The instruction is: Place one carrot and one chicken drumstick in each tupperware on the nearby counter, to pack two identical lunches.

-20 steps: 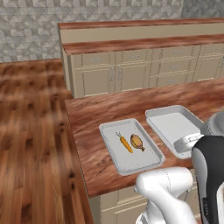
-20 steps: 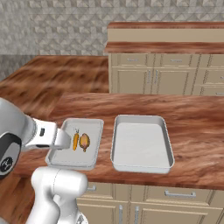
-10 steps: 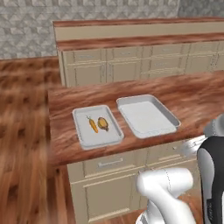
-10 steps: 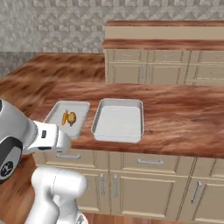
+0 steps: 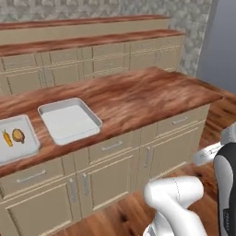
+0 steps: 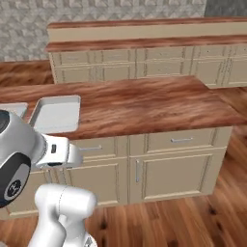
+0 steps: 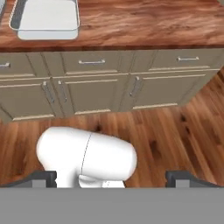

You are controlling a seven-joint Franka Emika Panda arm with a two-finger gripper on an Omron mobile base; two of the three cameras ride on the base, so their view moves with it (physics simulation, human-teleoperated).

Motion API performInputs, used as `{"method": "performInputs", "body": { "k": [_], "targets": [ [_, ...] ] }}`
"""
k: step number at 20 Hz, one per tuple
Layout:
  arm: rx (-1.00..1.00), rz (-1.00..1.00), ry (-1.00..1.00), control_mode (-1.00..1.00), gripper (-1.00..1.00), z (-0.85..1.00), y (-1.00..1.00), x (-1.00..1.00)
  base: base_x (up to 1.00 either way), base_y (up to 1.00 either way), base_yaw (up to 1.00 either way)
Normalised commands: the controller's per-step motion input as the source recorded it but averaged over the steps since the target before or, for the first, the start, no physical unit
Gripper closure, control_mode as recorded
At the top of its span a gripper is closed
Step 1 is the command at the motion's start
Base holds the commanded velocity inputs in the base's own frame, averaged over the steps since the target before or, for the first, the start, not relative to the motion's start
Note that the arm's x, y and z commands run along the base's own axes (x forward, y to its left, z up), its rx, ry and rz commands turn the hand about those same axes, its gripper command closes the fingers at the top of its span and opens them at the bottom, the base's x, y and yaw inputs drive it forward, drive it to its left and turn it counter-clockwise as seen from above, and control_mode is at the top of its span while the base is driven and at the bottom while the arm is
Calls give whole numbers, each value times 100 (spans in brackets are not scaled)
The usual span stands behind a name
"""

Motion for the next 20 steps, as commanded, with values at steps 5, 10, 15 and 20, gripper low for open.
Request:
{"method": "performInputs", "body": {
  "k": [5, 10, 15, 20],
  "targets": [
    [0, 0, 0, 100, -100, 0, 0, 0, -33, -73, -53],
    [0, 0, 0, 100, -100, 0, 0, 0, -40, -69, -57],
    [0, 0, 0, 100, -100, 0, 0, 0, -37, -64, -57],
    [0, 0, 0, 100, -100, 0, 0, 0, -17, -47, -52]
  ]
}}
